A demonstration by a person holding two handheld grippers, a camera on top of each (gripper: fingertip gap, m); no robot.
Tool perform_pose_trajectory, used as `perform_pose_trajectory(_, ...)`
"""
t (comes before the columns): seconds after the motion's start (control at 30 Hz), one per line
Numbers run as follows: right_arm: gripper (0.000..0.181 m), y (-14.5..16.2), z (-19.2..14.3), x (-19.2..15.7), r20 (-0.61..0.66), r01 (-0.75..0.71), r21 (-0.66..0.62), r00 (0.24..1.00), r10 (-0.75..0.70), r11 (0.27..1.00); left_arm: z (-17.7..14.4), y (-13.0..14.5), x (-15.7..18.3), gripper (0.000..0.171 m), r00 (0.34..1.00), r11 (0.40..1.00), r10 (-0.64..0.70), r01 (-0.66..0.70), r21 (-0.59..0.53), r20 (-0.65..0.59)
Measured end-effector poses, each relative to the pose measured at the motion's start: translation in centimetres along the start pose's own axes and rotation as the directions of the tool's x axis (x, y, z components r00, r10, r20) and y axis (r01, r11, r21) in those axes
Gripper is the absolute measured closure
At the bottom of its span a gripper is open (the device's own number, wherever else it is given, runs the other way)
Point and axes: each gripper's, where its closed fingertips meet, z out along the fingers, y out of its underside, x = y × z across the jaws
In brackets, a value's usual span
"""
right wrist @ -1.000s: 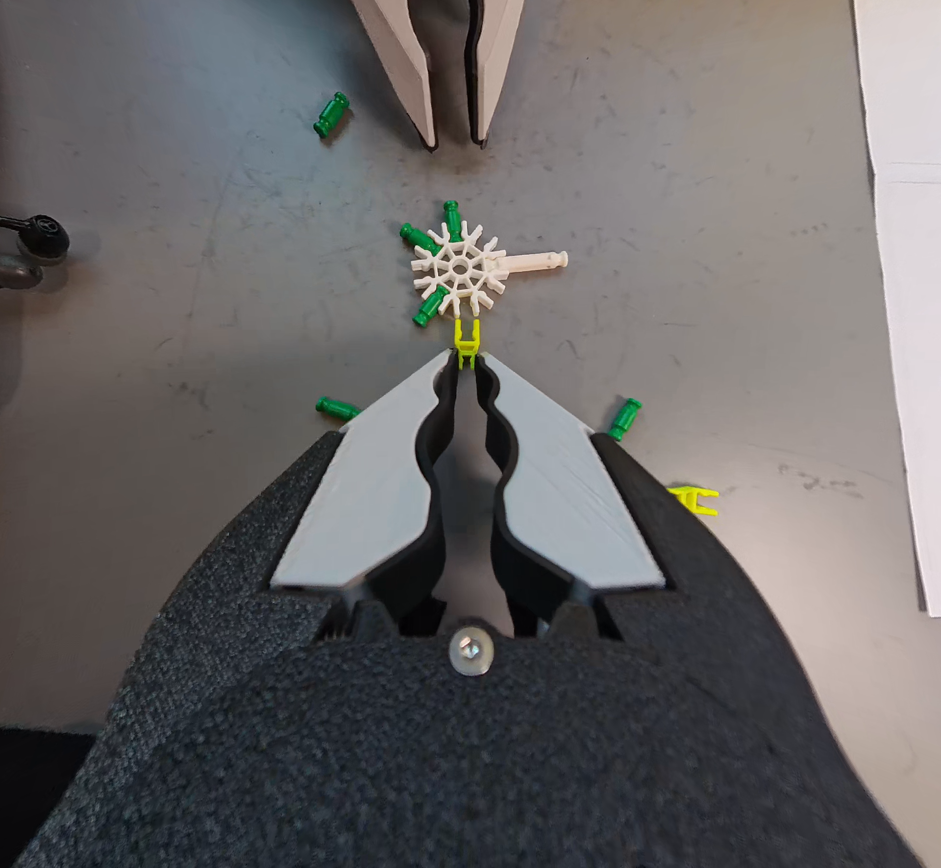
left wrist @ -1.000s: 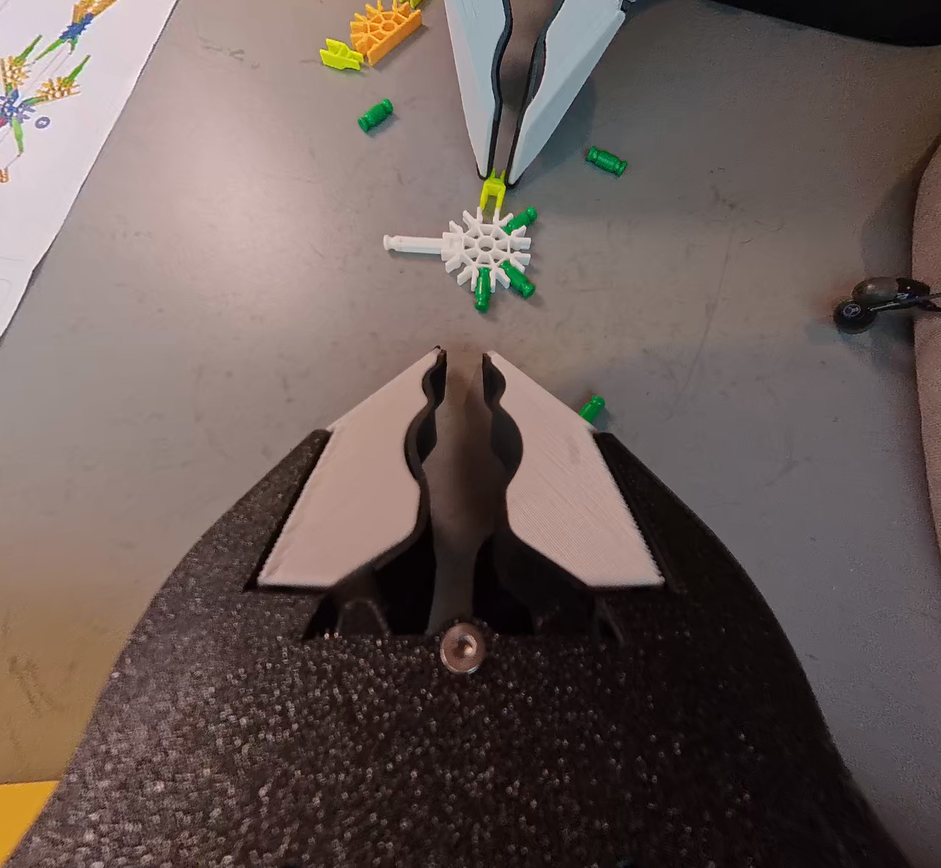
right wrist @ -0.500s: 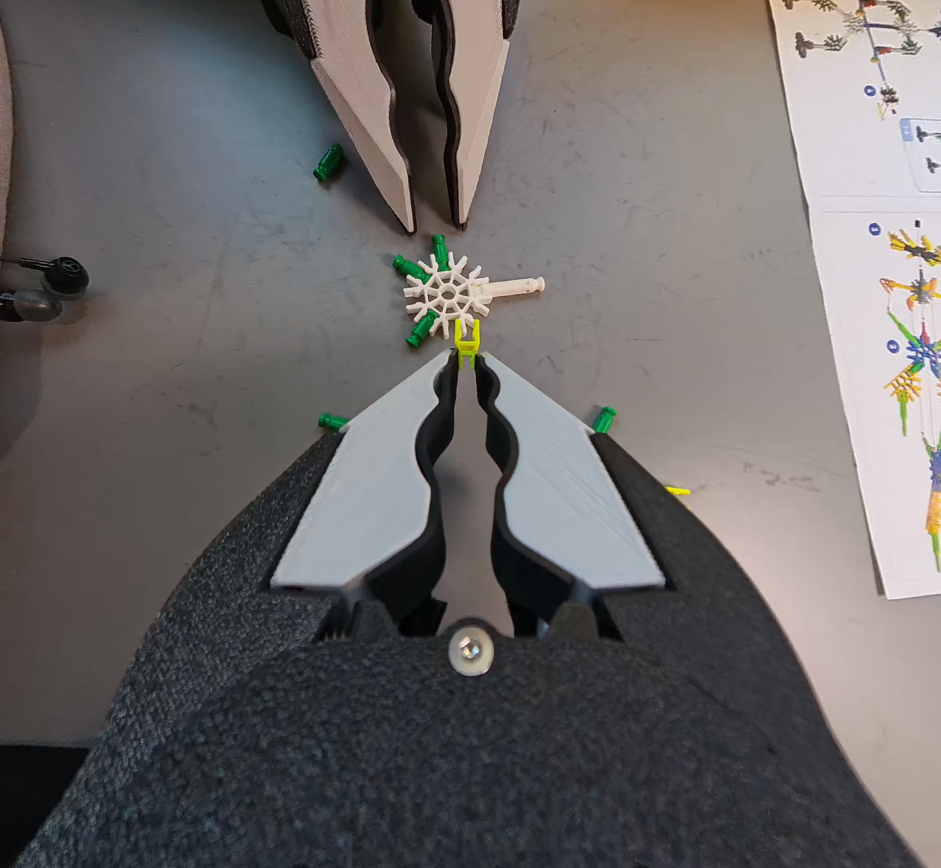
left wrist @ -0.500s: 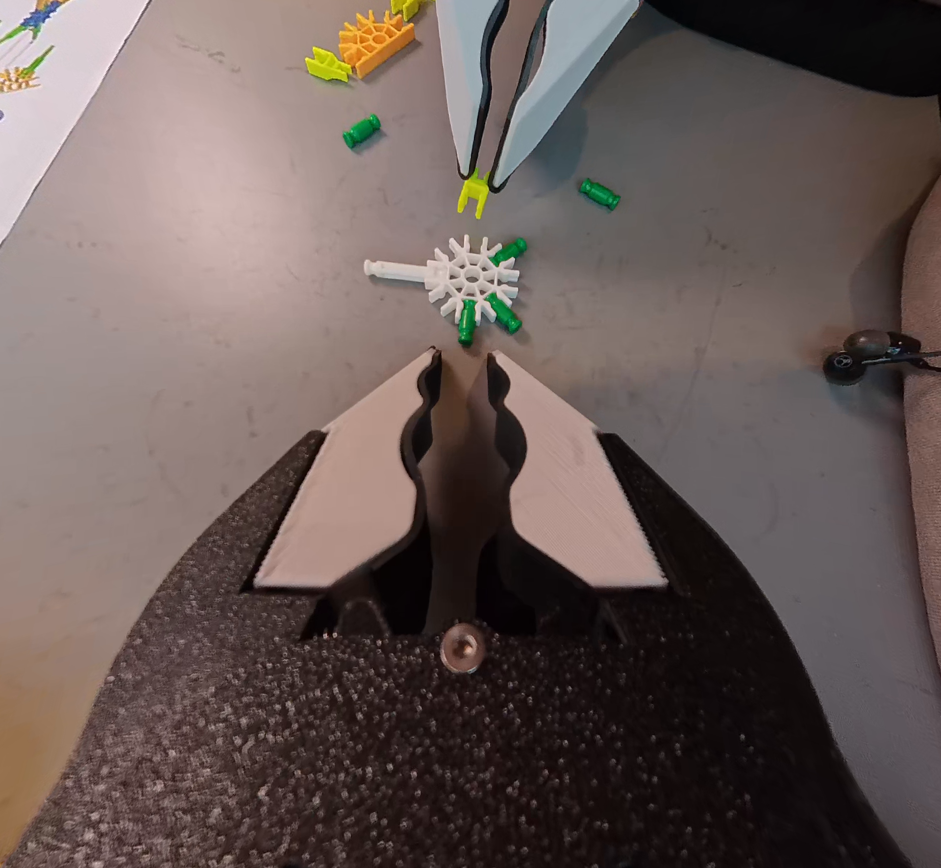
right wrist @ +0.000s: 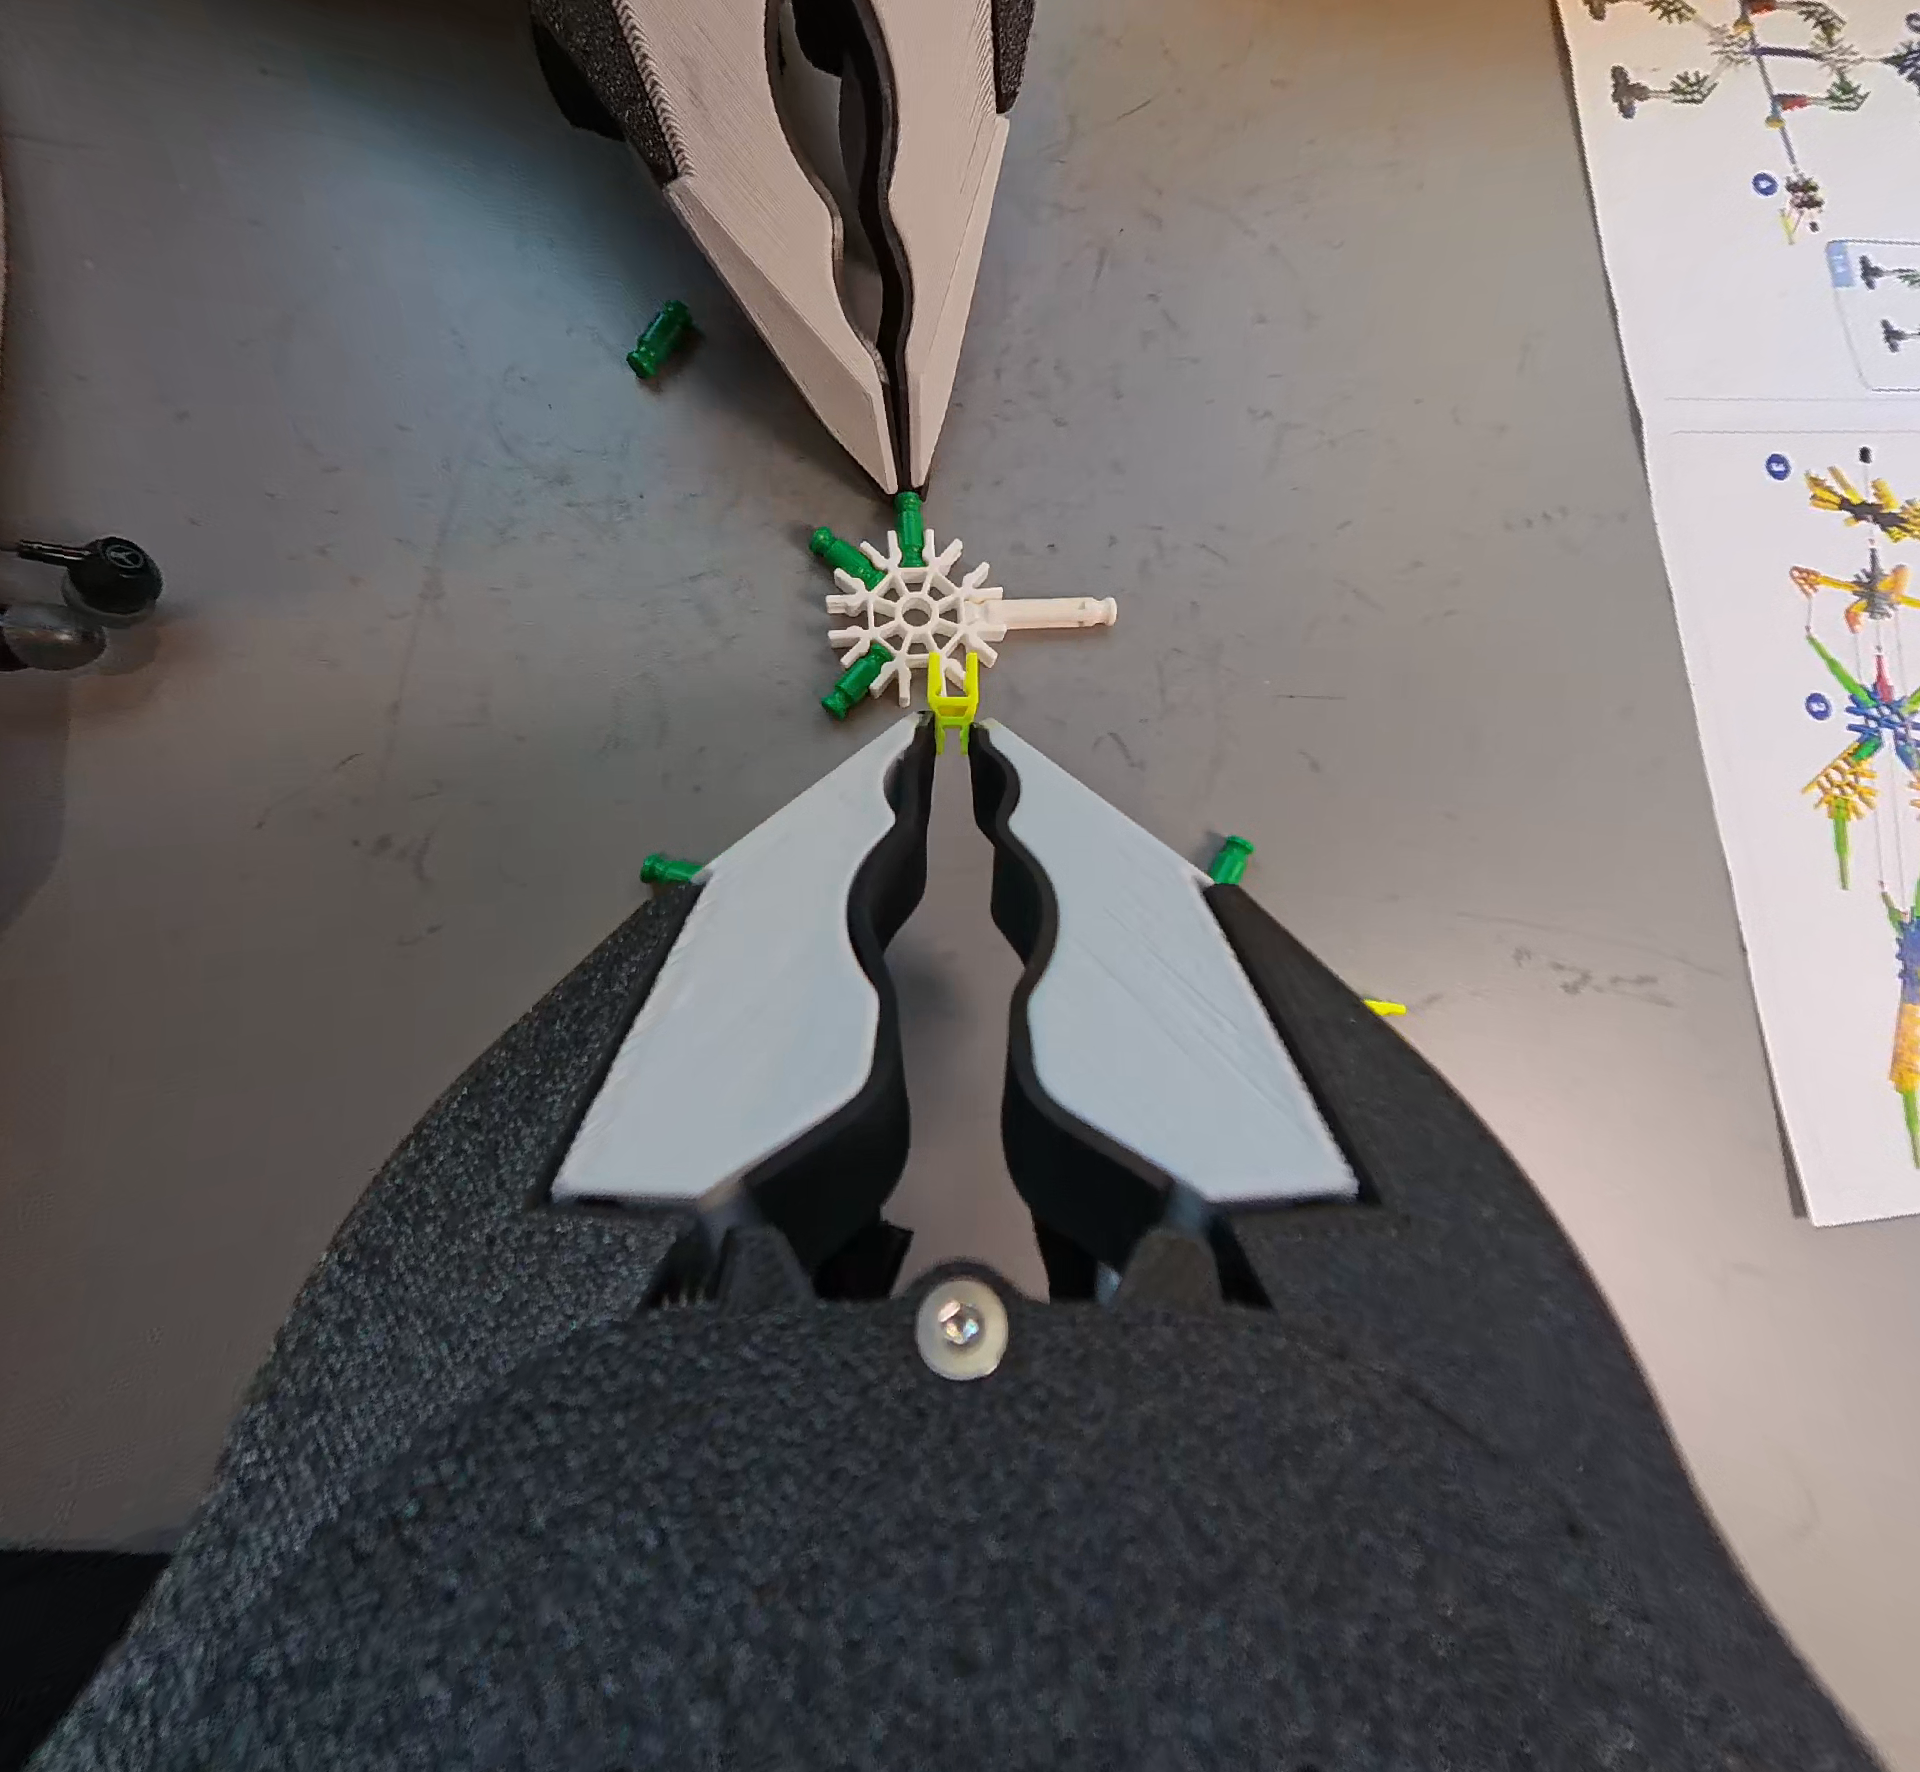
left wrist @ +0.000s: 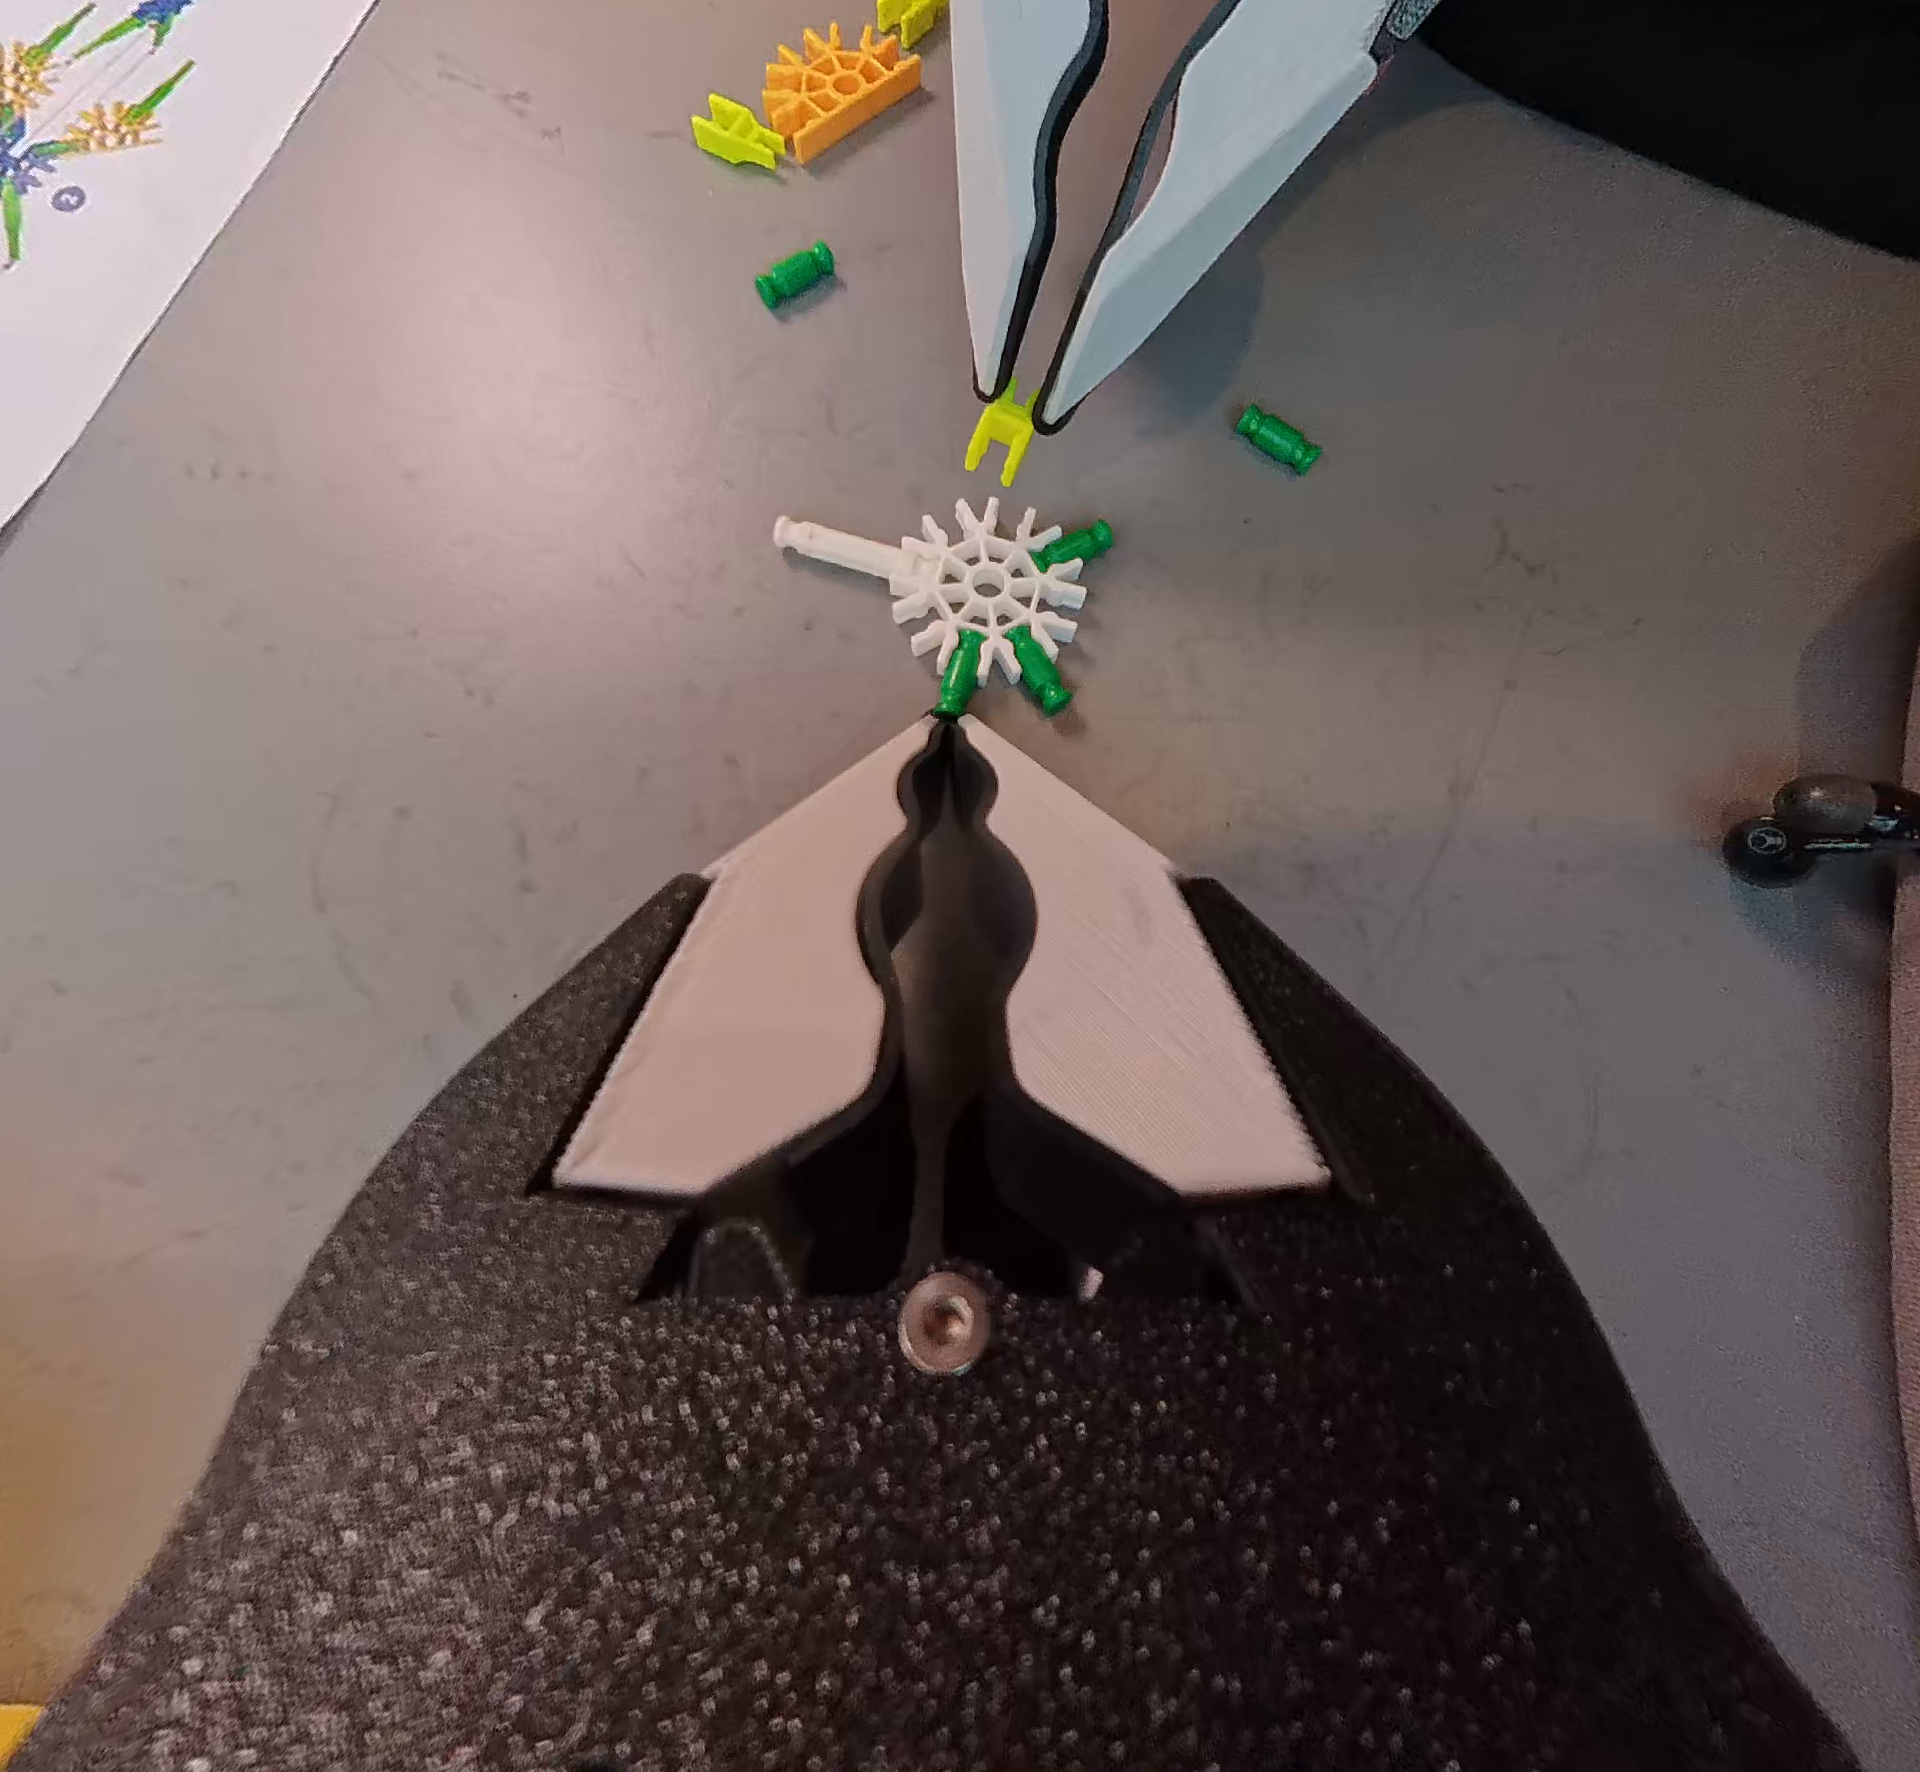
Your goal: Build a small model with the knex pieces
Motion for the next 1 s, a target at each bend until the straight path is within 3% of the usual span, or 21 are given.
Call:
perform_pose_trajectory(0.37, 0.176, -0.4, -0.1, 1.0, -0.035, -0.078, 0.025, 0.996, 0.079, 0.997, -0.6, 0.0, -2.4, 0.171, 0.983, 0.985, -0.173, 0.171, 0.038, 0.066)
perform_pose_trajectory(0.73, 0.176, -0.8, 0.5, -1.6, 0.082, -0.044, 0.013, 0.996, 0.043, 0.999, -0.8, 0.1, 1.5, 0.170, 0.992, 1.000, -0.012, 0.014, 0.012, -0.125)
perform_pose_trajectory(0.9, 0.176, -0.7, 0.9, -2.8, 0.130, -0.023, -0.008, 0.991, 0.024, 1.000, -1.2, 0.1, -1.0, 0.155, 0.999, 0.999, -0.038, 0.039, 0.028, -0.034)
perform_pose_trajectory(1.0, 0.176, -0.6, 1.5, -3.4, 0.146, -0.014, -0.035, 0.989, 0.019, 0.999, -0.5, 0.1, -0.7, 0.152, 0.999, 1.000, -0.005, 0.006, 0.007, -0.042)
